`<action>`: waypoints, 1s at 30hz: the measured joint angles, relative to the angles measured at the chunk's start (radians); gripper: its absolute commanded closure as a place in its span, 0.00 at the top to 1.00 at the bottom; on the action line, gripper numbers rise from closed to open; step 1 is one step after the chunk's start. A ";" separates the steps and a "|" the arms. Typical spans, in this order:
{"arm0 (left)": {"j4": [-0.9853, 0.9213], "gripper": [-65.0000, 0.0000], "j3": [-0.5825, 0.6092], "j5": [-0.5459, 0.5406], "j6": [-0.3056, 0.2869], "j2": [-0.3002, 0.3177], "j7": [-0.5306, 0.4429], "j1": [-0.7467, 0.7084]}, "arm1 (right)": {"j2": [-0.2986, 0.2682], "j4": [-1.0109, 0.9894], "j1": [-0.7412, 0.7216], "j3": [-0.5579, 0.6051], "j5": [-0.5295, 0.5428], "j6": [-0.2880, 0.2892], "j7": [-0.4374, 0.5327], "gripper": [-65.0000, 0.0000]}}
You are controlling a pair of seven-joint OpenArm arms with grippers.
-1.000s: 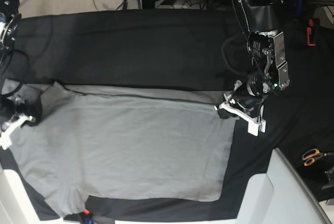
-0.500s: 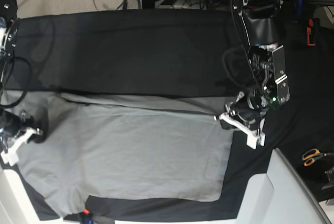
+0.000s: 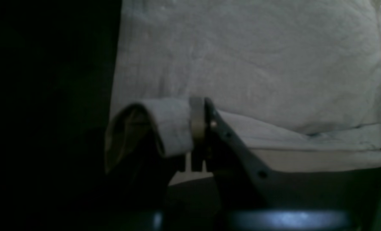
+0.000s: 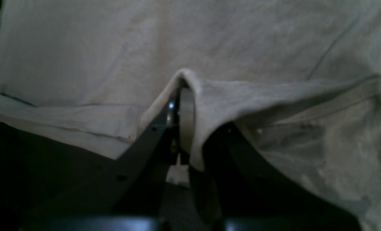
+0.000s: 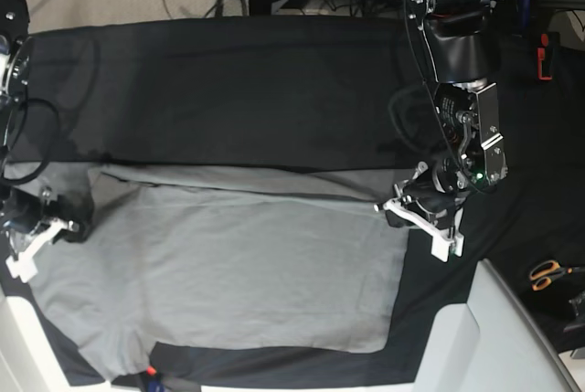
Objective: Fold the T-shirt properly
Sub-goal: 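Lower the folded edge onto the shirt and open both grippers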
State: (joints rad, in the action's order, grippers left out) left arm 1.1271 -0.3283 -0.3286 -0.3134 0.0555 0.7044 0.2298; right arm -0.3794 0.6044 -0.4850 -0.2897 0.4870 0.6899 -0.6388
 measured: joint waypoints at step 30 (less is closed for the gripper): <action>-0.001 0.41 0.000 0.002 0.000 0.007 0.001 -0.008 | 0.008 0.005 -0.019 -0.005 0.003 0.000 0.038 0.53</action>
State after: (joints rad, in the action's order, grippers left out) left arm 1.1259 -0.3279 -0.3271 -0.3134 0.0624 0.7052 0.2222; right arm -0.3710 0.6094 -0.5045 -0.2947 0.4904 0.6899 -0.6010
